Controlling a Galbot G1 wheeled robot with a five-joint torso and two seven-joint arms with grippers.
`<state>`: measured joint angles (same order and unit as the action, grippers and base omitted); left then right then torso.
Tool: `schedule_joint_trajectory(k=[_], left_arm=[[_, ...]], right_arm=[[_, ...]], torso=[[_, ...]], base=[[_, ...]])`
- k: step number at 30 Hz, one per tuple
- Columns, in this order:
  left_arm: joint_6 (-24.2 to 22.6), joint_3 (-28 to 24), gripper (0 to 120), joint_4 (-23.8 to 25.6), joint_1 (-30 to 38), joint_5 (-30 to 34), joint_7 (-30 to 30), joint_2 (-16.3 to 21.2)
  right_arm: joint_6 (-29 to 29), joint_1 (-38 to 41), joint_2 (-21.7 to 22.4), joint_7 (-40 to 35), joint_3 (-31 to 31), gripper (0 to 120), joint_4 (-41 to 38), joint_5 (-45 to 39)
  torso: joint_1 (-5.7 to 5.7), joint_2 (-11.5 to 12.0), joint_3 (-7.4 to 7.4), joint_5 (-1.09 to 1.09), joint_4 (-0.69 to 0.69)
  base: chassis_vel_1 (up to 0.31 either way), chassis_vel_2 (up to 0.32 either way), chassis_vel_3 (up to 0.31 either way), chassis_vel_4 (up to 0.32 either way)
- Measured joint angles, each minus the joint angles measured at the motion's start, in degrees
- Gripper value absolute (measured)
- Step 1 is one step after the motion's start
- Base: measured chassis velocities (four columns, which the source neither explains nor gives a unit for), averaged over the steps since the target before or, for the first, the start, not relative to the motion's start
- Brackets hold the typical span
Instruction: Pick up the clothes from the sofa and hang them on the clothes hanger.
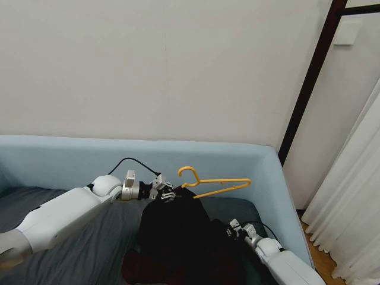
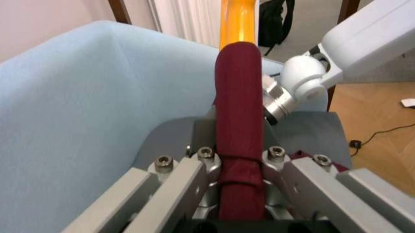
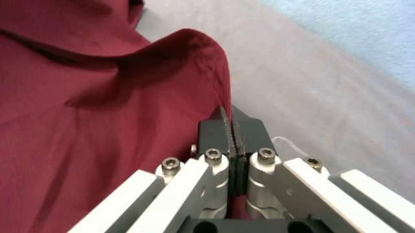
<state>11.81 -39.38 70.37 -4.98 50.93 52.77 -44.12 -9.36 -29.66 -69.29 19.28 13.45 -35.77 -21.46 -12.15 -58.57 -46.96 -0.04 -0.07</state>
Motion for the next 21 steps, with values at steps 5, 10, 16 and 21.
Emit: schedule_joint_trajectory(k=[5, 10, 16, 21], left_arm=[[0.0, 1.2, 3, -0.2, -0.1, 0.0, 0.2, 0.3], [0.2, 3.5, 3, -2.4, -0.6, -0.1, 0.8, 0.4], [1.2, 6.0, 3, -3.4, -2.4, -0.6, 2.4, 0.8], [2.6, 7.6, 3, -3.2, -3.9, -0.9, 4.3, 1.6]], right_arm=[[0.2, -0.6, 1.6, -1.1, -0.7, 0, -2.5, -2.0], [3.7, -2.2, 6.4, -3.7, -1.7, 0, -11.0, -9.6], [6.7, -3.4, 10.9, -5.5, -4.7, 0, -17.0, -14.5], [10.8, -4.0, 14.5, -8.5, -6.6, 0, -22.8, -17.4]], torso=[[0.0, 0.0, 0.0, 0.0, -0.01], [0.0, 0.0, 0.0, 0.0, -0.01], [0.0, 0.0, 0.0, 0.01, 0.0], [0.0, 0.0, 0.0, 0.0, -0.01]], base=[[0.0, 0.0, 0.0, 0.0], [0.0, 0.0, 0.0, 0.0], [0.0, 0.0, 0.0, 0.0], [0.0, 0.0, 0.0, 0.0]])
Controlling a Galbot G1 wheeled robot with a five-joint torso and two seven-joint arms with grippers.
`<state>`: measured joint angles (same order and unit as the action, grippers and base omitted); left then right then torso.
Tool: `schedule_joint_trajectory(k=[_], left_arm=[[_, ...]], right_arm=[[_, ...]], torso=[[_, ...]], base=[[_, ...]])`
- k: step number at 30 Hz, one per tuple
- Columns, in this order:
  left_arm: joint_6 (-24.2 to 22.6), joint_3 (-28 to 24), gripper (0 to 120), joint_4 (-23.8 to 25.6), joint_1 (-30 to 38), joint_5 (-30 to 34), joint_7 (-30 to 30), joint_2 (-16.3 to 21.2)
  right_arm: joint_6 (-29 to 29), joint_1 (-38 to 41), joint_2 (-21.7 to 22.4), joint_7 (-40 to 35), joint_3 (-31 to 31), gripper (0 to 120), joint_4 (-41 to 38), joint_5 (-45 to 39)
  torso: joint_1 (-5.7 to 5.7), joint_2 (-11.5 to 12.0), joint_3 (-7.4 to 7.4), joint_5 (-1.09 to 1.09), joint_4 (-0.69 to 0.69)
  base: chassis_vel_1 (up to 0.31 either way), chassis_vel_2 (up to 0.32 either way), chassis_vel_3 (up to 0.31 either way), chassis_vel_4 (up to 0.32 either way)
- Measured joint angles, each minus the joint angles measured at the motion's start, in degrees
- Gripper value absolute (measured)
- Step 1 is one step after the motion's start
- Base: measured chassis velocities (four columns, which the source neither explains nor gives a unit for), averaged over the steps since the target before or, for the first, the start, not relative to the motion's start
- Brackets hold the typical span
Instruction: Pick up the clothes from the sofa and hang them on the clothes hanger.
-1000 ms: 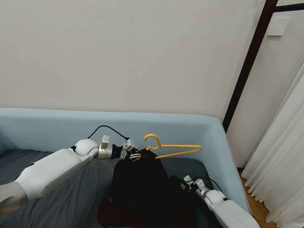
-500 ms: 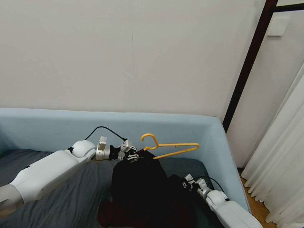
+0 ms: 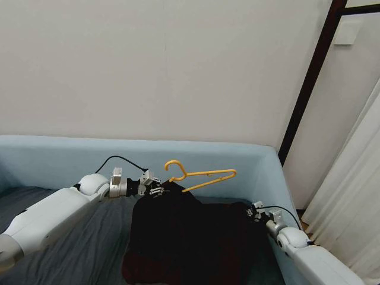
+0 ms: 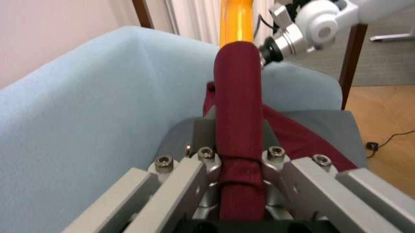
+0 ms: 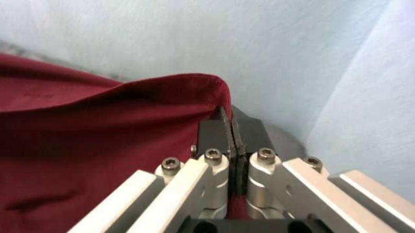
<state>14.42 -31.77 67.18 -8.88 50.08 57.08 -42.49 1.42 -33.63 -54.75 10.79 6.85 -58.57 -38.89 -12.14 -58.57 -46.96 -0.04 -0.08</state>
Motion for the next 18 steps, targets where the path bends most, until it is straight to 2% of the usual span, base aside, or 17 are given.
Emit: schedule_joint_trajectory(k=[6, 11, 14, 18], left_arm=[[2.3, 1.3, 3, -0.3, -0.8, -0.6, 3.2, 1.1], [4.4, 2.9, 3, -0.7, -1.5, -2.6, 8.6, 2.3], [7.3, 4.2, 3, -2.8, -1.3, -7.9, 13.3, 2.3], [8.4, 4.9, 3, -3.7, -0.9, -10.8, 14.0, 1.8]], right_arm=[[4.1, 0.1, 2.6, -3.1, -0.5, 0, -4.4, -3.6], [6.8, 0.6, 4.5, -6.0, -0.8, 0, -8.4, -6.8], [8.3, 0.6, 6.6, -7.9, -0.8, 0, -11.8, -8.9], [9.3, 0.5, 8.5, -9.2, -1.3, 0, -14.9, -10.6]], torso=[[0.0, 0.0, 0.0, 0.01, 0.0], [0.0, 0.0, 0.0, 0.0, 0.02], [0.0, 0.0, 0.0, -0.01, 0.02], [0.0, 0.0, 0.0, 0.0, 0.01]], base=[[0.0, 0.0, 0.0, 0.0], [0.0, 0.0, 0.0, 0.0], [0.0, 0.0, 0.0, 0.0], [0.0, 0.0, 0.0, 0.0]])
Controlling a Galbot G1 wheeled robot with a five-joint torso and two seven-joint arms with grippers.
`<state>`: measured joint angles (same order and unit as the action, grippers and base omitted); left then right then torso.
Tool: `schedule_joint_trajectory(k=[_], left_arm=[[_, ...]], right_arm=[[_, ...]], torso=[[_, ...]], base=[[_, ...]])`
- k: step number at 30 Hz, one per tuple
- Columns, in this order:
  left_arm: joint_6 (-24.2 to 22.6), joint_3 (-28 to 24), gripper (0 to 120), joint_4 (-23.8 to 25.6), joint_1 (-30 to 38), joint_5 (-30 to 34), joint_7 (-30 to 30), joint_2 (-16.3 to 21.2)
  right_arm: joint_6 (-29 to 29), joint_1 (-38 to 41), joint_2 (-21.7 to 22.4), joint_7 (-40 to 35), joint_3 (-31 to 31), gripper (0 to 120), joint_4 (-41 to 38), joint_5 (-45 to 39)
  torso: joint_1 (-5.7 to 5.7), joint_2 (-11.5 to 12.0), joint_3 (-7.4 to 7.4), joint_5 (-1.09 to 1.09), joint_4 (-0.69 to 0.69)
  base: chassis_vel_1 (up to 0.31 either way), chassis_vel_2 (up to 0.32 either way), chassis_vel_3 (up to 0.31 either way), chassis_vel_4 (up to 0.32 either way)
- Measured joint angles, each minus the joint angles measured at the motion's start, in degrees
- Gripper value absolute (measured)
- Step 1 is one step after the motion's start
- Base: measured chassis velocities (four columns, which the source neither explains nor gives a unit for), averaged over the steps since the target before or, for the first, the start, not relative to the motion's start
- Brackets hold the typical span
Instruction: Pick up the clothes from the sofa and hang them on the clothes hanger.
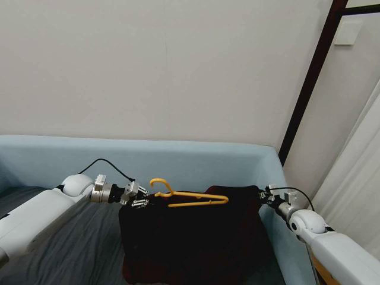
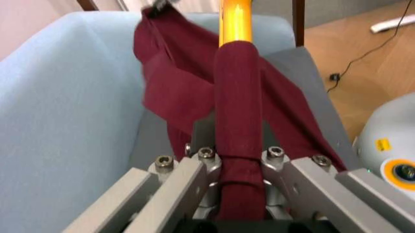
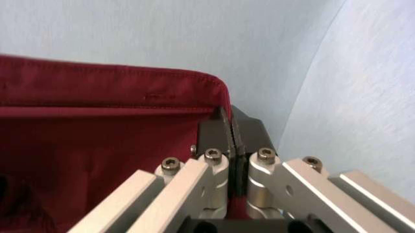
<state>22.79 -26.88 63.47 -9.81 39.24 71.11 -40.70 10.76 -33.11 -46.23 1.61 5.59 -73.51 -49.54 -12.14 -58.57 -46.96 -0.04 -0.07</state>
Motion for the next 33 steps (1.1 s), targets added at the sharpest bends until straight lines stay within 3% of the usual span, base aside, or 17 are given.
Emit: schedule_joint_trajectory(k=[20, 33], left_arm=[[-0.1, -0.6, 3, -5.6, 3.8, -10.8, -5.7, -3.2], [-2.0, 0.0, 3, -6.3, 3.8, -13.0, -10.2, -3.6]], right_arm=[[3.0, -4.3, 14.6, -6.0, -7.5, 0, -25.3, -11.8], [3.2, -5.8, 19.1, -9.8, -9.6, 0, -37.9, -14.9]], torso=[[0.0, 0.0, 0.0, 0.0, -0.01], [0.0, 0.0, 0.01, -0.01, 0.01]], base=[[0.0, 0.0, 0.0, 0.0], [0.0, 0.0, 0.0, 0.0]])
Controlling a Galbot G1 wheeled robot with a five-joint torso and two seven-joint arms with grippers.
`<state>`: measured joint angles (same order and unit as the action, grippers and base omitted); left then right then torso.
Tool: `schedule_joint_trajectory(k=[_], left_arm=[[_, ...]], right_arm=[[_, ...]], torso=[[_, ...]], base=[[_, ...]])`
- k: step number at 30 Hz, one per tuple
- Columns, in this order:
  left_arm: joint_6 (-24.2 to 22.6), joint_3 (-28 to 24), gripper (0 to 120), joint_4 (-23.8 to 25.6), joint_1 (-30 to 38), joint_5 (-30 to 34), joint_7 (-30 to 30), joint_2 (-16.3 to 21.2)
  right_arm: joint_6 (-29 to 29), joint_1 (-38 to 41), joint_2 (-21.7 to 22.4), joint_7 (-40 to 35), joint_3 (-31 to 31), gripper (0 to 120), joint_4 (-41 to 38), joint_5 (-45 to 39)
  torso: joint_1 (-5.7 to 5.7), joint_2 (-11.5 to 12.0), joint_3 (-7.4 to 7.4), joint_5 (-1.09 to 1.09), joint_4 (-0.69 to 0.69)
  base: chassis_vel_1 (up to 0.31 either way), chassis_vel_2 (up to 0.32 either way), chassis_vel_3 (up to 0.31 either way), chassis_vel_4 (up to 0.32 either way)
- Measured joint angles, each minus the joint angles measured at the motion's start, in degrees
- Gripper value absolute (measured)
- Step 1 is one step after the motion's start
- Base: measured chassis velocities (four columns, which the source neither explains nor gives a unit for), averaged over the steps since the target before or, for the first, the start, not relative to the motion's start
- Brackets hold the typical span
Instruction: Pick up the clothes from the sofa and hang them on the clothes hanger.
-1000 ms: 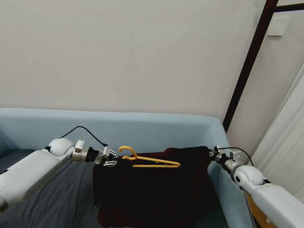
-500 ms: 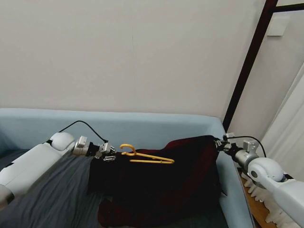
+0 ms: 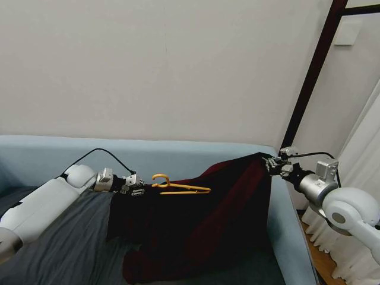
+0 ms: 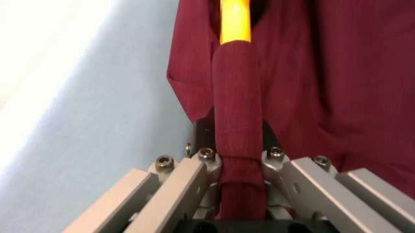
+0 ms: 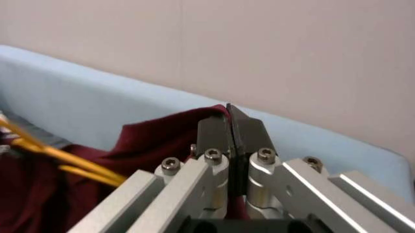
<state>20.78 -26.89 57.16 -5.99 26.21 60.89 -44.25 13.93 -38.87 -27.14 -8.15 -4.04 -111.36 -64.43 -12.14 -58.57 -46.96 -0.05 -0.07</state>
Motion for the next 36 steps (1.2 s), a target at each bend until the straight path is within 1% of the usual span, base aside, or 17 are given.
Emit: schedule_joint_trajectory(k=[1, 4, 6, 7, 9, 10, 13, 14, 15, 17, 21, 27, 30, 31, 32, 33, 36], left_arm=[[-0.1, 0.1, 3, 0.0, 0.0, 0.0, -0.3, 0.0], [-1.2, 1.2, 3, 0.1, -0.5, -0.1, -3.9, 0.0], [-1.4, 1.4, 3, 0.2, -0.6, 0.0, -4.6, 0.0], [-2.0, 2.0, 3, 0.7, -0.8, 0.4, -6.5, 0.0], [-3.0, 2.7, 3, 1.6, -0.8, 2.2, -9.0, 0.7], [-3.0, 2.7, 3, 1.6, -0.8, 2.2, -9.0, 0.7], [-4.5, 2.8, 3, 2.2, 0.5, 5.6, -10.6, 1.6], [-5.2, 2.3, 3, 2.7, 1.7, 7.3, -10.9, 2.0], [-5.2, 2.3, 3, 2.7, 1.7, 7.3, -10.9, 2.0], [-6.1, 0.4, 3, 3.4, 5.2, 9.6, -10.9, 3.2], [-6.4, -2.4, 3, 3.1, 10.4, 11.9, -10.5, 3.9], [-6.6, -5.0, 3, 4.3, 13.9, 13.8, -9.4, 4.8], [-6.6, -5.3, 3, 4.5, 14.2, 14.0, -9.2, 5.0], [-6.7, -6.0, 3, 6.3, 15.2, 14.8, -8.8, 5.7], [-7.0, -6.3, 3, 8.0, 15.4, 15.4, -8.7, 6.5], [-7.0, -6.3, 3, 8.0, 15.4, 15.4, -8.7, 6.5], [-7.4, -6.5, 3, 11.7, 15.5, 16.5, -9.1, 7.8]], right_arm=[[0.0, -0.1, 0.2, -0.2, -0.1, 0, -0.6, -0.1], [0.0, -2.1, 2.0, -2.2, -2.4, 0, -7.4, -1.3], [0.0, -2.7, 2.2, -2.6, -3.0, 0, -8.6, -1.5], [-0.1, -4.0, 2.9, -3.4, -4.3, 0, -11.7, -1.8], [-0.3, -4.7, 3.4, -4.1, -5.2, 0, -15.8, -2.2], [-0.3, -4.7, 3.4, -4.1, -5.2, 0, -15.8, -2.2], [-0.2, -5.2, 3.1, -5.0, -5.4, 0, -21.1, -3.0], [-0.2, -5.8, 2.9, -5.1, -5.3, 0, -22.4, -2.8], [-0.2, -5.8, 2.9, -5.1, -5.3, 0, -22.4, -2.8], [-0.2, -7.7, 2.1, -5.0, -4.5, 0, -24.0, -1.3], [-0.3, -11.6, 0.4, -4.5, -3.8, 0, -24.9, 1.5], [-1.5, -19.0, -0.9, -2.7, -3.8, 0, -24.3, 7.9], [-1.7, -19.7, -1.1, -2.5, -3.7, 0, -24.1, 8.5], [-2.1, -21.9, -2.3, -2.0, -2.9, 0, -23.3, 11.2], [-2.4, -22.6, -3.5, -1.9, -2.3, 0, -22.2, 12.6], [-2.4, -22.6, -3.5, -1.9, -2.3, 0, -22.2, 12.6], [-2.6, -23.6, -6.1, -1.2, -0.5, 0, -18.5, 15.4]], torso=[[0.0, 0.0, 0.0, 0.0, 0.0], [0.0, 0.0, 0.0, 0.0, 0.0], [0.0, 0.0, 0.0, 0.0, 0.0], [0.0, 0.0, 0.0, 0.0, -0.01], [0.0, 0.0, 0.0, -0.01, -0.04], [0.0, 0.0, 0.0, -0.01, -0.04], [0.0, 0.0, 0.0, -0.02, 0.03], [0.0, 0.0, 0.0, -0.02, 0.01], [0.0, 0.0, 0.0, -0.02, 0.01], [0.0, 0.0, 0.0, 0.02, -0.03], [0.0, 0.0, 0.0, 0.01, 0.0], [0.0, 0.0, -0.01, 0.0, -0.01], [0.0, 0.0, -0.01, 0.0, -0.01], [0.0, 0.0, 0.0, 0.04, -0.02], [0.0, 0.0, 0.0, -0.01, -0.02], [0.0, 0.0, 0.0, -0.01, -0.02], [0.0, 0.0, 0.0, 0.02, 0.0]], base=[[0.0, 0.0, 0.0, 0.0], [0.0, 0.0, 0.0, 0.0], [0.0, 0.0, 0.0, 0.0], [0.0, 0.0, 0.0, 0.0], [0.0, 0.0, 0.0, 0.0], [0.0, 0.0, 0.0, 0.0], [0.0, 0.0, 0.0, 0.0], [0.0, 0.0, 0.0, 0.0], [0.0, 0.0, 0.0, 0.0], [0.0, 0.0, 0.0, 0.0], [0.0, 0.0, 0.0, 0.0], [0.0, 0.0, 0.0, 0.0], [0.0, 0.0, 0.0, 0.0], [0.0, 0.0, 0.0, 0.0], [0.0, 0.0, 0.0, 0.0], [0.0, 0.0, 0.0, 0.0], [0.0, 0.0, 0.0, 0.0]])
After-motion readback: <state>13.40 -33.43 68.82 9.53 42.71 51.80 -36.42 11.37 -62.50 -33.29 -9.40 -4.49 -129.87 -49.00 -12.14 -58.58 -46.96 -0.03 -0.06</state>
